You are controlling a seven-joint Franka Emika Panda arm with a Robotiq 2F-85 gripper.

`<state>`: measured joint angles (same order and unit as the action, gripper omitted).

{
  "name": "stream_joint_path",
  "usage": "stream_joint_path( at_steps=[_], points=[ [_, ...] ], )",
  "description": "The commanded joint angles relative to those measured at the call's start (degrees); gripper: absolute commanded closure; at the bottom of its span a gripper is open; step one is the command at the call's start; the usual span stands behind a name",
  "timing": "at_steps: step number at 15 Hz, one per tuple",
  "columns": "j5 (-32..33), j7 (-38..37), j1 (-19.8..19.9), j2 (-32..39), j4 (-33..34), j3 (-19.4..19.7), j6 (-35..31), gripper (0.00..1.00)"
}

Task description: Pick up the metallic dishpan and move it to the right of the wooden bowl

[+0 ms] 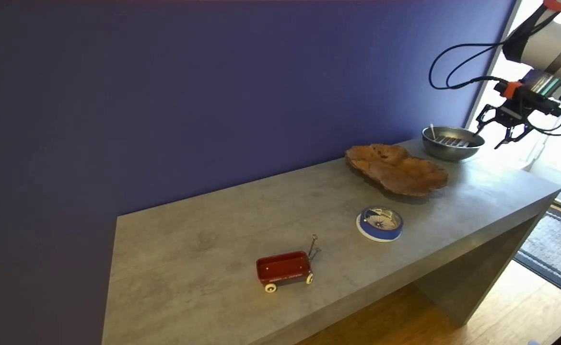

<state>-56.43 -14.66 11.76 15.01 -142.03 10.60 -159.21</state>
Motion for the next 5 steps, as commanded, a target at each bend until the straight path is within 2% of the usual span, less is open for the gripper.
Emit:
stream_joint_path(
  at_steps=[1, 4, 5],
  points=[
    [5.1, 8.3, 2.8, -12.1, -5.6, 2.6, 8.3, 0.01],
    [11.7, 14.1, 4.2, -20.6, -9.3, 5.3, 12.9, 0.00],
    [8.2, 10.9, 3.2, -12.9, -4.6, 4.2, 10.4, 0.00]
  ],
)
